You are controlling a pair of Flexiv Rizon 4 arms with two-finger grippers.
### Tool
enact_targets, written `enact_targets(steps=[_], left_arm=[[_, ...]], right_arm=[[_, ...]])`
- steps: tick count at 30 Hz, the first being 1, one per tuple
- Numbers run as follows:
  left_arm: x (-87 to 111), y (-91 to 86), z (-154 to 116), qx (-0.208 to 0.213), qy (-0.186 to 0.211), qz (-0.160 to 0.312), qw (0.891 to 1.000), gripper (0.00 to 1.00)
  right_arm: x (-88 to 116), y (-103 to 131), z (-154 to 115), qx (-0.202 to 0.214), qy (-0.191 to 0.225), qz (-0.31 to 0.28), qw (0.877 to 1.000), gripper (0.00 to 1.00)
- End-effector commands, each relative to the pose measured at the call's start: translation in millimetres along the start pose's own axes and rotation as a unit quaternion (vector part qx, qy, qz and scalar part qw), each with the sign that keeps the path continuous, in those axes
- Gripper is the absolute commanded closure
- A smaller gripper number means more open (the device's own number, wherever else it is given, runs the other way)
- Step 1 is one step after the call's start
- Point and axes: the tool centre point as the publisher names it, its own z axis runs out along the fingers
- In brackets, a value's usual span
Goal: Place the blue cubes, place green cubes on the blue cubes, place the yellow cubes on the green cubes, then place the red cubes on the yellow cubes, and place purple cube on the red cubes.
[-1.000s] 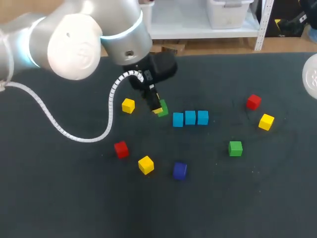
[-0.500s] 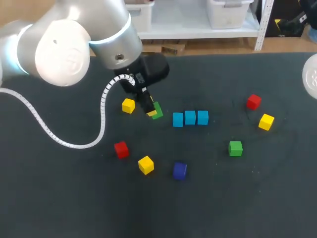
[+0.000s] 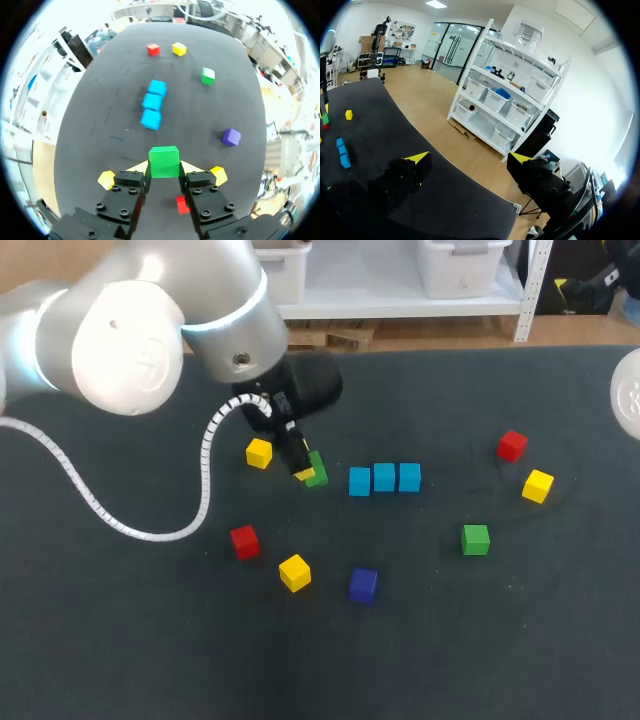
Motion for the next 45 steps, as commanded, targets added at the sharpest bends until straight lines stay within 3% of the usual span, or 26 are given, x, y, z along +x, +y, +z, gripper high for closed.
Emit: enact_targets(steps=[1, 6, 12, 16, 28, 34, 45], left_arm=[[-20.9, 8.0, 5, 0.040, 0.057, 0.043, 0.997, 1.00], [-41.0, 9.0, 6, 0.053, 0.104, 0.112, 0.987, 1.00], [-60.7, 14.7, 12, 0.050, 0.157, 0.153, 0.974, 1.00], [-68.4, 18.1, 20, 0.060, 0.170, 0.160, 0.970, 1.00], [-70.1, 31.9, 38, 0.063, 0.143, 0.126, 0.980, 1.00], [-71.4, 36.4, 45, 0.055, 0.109, 0.118, 0.986, 1.00], [-74.0, 39.9, 55, 0.049, 0.099, 0.123, 0.986, 1.00]], right_arm=[[-1, 1, -1, 0.002, 0.002, 0.000, 1.000, 0.00], [-1, 1, -1, 0.002, 0.002, 0.000, 1.000, 0.00], [-1, 1, -1, 0.002, 0.002, 0.000, 1.000, 0.00], [-1, 1, -1, 0.002, 0.002, 0.000, 1.000, 0.00], [-1, 1, -1, 0.002, 0.002, 0.000, 1.000, 0.00], [-1, 1, -1, 0.002, 0.002, 0.000, 1.000, 0.00], [-1, 1, -1, 0.002, 0.002, 0.000, 1.000, 0.00]])
